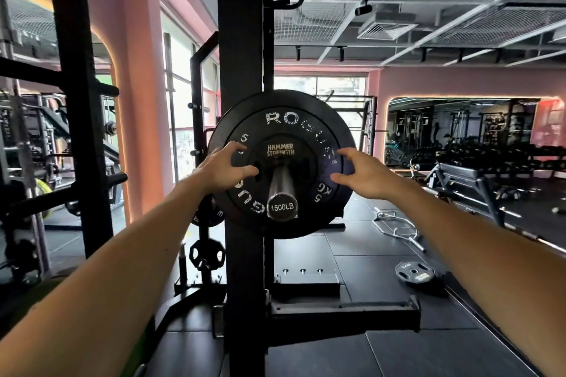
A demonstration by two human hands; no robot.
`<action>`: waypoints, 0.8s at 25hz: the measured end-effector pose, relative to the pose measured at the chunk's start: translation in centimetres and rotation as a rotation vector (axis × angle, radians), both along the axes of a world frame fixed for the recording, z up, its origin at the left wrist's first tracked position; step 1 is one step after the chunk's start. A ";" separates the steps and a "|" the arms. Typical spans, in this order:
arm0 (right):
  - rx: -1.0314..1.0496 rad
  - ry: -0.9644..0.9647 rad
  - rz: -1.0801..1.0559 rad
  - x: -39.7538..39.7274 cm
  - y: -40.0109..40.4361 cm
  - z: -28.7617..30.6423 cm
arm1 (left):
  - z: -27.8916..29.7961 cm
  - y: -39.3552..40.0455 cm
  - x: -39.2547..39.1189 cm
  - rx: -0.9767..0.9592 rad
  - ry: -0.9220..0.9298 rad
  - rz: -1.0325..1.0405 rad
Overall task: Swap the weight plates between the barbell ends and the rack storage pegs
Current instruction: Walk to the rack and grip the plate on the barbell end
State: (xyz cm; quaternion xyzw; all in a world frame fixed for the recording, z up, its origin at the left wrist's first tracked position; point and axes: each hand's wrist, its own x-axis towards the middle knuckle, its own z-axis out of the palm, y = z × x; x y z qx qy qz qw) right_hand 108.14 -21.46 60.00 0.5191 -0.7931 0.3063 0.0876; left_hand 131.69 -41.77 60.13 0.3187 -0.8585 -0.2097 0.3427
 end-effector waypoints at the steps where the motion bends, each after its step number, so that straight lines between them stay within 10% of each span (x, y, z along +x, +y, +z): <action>1: 0.003 0.006 -0.005 -0.5 -1.1 -0.1 | -0.1 -1.0 -0.8 -0.004 0.003 -0.002; 20: 0.093 -0.010 0.070 -4.4 -16.1 -0.8 | -2.7 -13.1 -12.0 0.015 -0.111 -0.178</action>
